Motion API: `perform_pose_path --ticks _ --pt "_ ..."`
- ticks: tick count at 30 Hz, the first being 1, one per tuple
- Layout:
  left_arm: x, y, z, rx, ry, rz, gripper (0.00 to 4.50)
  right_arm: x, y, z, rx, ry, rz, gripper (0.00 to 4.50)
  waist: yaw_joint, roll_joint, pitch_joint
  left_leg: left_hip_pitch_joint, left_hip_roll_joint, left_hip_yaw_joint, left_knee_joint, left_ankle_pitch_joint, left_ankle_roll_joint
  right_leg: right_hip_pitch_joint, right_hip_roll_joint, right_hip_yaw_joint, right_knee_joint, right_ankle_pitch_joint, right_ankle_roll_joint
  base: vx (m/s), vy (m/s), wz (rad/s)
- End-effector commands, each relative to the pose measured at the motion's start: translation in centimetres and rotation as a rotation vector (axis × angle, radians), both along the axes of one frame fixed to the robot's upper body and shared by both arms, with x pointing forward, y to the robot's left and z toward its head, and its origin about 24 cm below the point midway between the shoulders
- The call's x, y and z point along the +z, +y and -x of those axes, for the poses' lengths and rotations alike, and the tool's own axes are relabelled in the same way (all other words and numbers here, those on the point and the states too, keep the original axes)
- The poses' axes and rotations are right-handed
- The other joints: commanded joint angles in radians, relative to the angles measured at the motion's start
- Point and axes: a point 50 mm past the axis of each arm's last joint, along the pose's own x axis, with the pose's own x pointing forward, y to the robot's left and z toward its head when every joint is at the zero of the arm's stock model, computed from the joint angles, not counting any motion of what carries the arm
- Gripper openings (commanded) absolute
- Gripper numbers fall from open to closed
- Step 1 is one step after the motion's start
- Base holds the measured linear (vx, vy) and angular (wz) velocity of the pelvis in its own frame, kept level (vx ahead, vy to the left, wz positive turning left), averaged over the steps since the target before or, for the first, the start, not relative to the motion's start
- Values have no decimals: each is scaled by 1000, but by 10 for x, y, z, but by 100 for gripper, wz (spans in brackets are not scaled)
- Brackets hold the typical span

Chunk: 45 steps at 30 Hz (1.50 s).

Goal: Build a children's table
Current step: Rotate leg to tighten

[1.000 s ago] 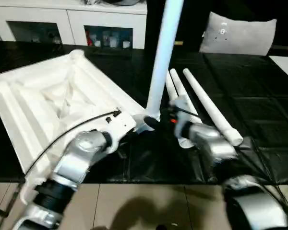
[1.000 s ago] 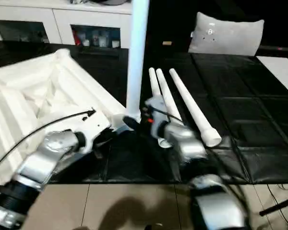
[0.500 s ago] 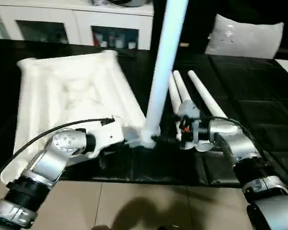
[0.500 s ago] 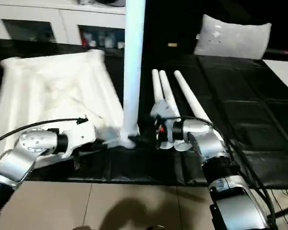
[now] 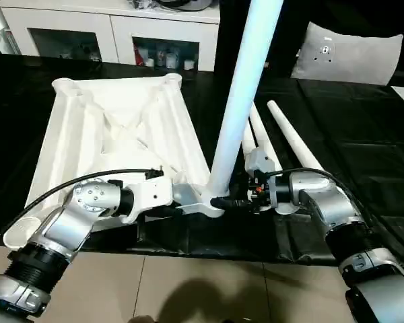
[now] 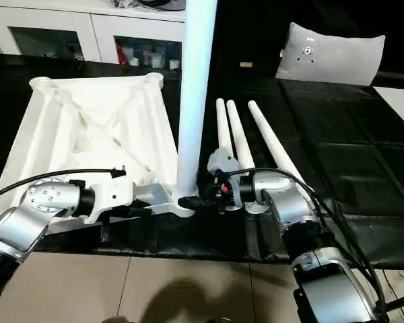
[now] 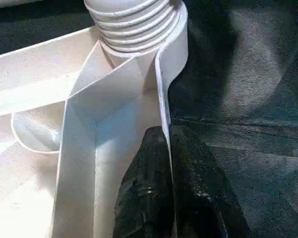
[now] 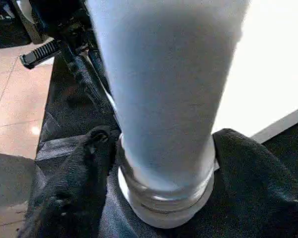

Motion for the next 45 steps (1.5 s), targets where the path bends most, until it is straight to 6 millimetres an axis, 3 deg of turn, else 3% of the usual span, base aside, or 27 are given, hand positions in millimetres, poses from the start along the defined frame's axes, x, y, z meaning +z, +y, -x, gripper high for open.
perform_pose_path --ticks 1,3,10,13,14,19,21,22,29,40,41,45 --pt "-16 -2 8 -44 65 -69 0 -8 3 4 36 43 10 290 -3 17 -65 0 39 -4 -78 -163 24 59 -68 53 -55 -237 -207 0 0 0" --pt "-17 -2 8 -46 70 -66 0 -11 3 5 30 51 14 277 -4 12 -64 1 39 -3 -78 -172 22 59 -68 53 -56 -254 -201 0 0 0" --pt "-18 -2 10 -45 80 -57 0 -17 10 8 29 67 19 251 -7 13 -58 9 39 -7 -84 -231 10 57 -71 54 -68 -364 -171 0 0 0" --pt "-19 -2 10 -40 82 -56 0 -18 11 7 17 61 32 251 -8 14 -59 9 38 -7 -84 -227 7 57 -69 55 -67 -351 -174 0 0 0" --pt "-20 -2 10 -39 83 -56 0 -18 11 7 15 77 23 306 -8 14 -59 9 39 -7 -84 -227 7 57 -69 55 -66 -348 -176 0 0 0" --pt "-20 -3 8 -35 82 -57 0 -13 13 3 -3 87 -21 364 -8 17 -61 12 40 -7 -84 -231 4 56 -70 55 -65 -335 -183 0 0 0" --pt "-20 -3 8 -35 81 -57 0 -13 13 4 -1 85 -19 368 -7 17 -61 10 40 -7 -85 -227 4 57 -69 55 -64 -321 -187 0 0 0" --pt "-20 -3 8 -35 80 -57 0 -13 13 3 -3 69 -7 382 -6 23 -61 11 40 -7 -85 -228 3 57 -69 55 -63 -316 -189 0 0 0" --pt "-19 -3 7 -38 83 -61 0 -13 10 2 -29 72 -13 396 -6 21 -61 10 39 -7 -85 -237 1 58 -69 55 -66 -331 -181 0 0 0" --pt "-21 -2 8 -40 94 -64 0 -14 10 4 -23 106 -45 295 -5 25 -62 11 40 -7 -85 -228 0 59 -68 54 -62 -289 -196 0 0 0" --pt "-21 -2 7 -39 94 -63 0 -14 10 5 -23 110 -45 295 -6 21 -62 10 40 -6 -85 -229 1 59 -67 54 -63 -292 -195 0 0 0" --pt "-21 -1 8 -29 99 -54 0 -20 13 7 -44 136 -37 275 -5 24 -61 10 39 -7 -85 -232 0 59 -69 54 -64 -308 -191 0 0 0"
